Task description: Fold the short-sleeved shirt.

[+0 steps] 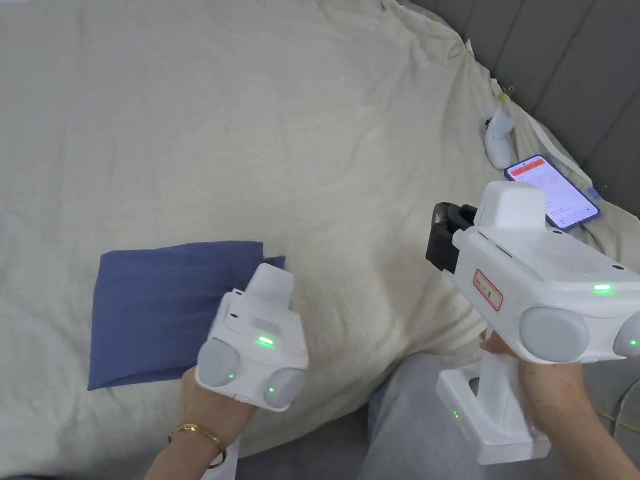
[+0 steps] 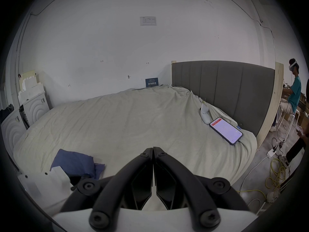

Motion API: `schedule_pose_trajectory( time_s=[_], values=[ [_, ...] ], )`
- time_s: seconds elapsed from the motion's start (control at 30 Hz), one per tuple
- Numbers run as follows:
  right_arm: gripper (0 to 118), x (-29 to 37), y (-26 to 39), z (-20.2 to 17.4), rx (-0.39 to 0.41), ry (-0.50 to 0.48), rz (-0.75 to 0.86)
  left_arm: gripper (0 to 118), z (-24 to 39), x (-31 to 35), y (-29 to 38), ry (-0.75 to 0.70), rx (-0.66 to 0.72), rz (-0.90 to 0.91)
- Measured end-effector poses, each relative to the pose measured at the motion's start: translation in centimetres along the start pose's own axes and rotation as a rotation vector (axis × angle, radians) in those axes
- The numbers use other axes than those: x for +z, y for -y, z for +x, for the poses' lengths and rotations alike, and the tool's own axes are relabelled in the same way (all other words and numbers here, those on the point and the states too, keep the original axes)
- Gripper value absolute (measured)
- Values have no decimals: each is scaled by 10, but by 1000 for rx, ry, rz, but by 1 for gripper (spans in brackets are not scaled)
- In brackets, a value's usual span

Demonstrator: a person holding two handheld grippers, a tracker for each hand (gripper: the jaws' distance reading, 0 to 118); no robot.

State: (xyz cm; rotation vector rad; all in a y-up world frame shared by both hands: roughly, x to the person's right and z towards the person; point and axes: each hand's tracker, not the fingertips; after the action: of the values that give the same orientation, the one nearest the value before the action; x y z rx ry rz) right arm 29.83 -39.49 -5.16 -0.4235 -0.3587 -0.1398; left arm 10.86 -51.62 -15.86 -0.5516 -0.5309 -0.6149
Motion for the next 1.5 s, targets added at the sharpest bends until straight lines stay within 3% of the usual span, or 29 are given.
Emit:
schedule_pose_trajectory(
  time_s=[0.13,0.23,0.3,0.43,0.5,0.67,0.87,1.0,1.4,1.5],
  values=[
    [0,0,2,1,-5,-3,-8,0,3,-5,-4,-6,16,-14],
    [0,0,3,0,-6,-7,-9,0,9,-3,-5,-33,-66,-23],
    [0,1,3,-1,-4,-11,-7,0,4,1,-9,-8,-30,-17],
    [0,2,0,-5,4,-16,-2,0,-33,11,-27,371,440,-43],
    [0,4,-3,-9,8,-17,2,0,-51,24,-31,386,558,11],
    [0,7,-10,-20,33,-42,23,0,-104,54,-36,290,635,169],
    [0,4,-17,-49,39,-102,47,0,-158,86,-16,-46,568,284],
    [0,-4,-20,-82,61,-170,59,0,-185,102,8,-172,587,321],
    [0,-43,18,-206,187,-332,53,0,-224,105,55,-235,629,250],
    [0,-59,42,-225,165,-354,4,0,-225,103,61,-228,616,224]
  ],
)
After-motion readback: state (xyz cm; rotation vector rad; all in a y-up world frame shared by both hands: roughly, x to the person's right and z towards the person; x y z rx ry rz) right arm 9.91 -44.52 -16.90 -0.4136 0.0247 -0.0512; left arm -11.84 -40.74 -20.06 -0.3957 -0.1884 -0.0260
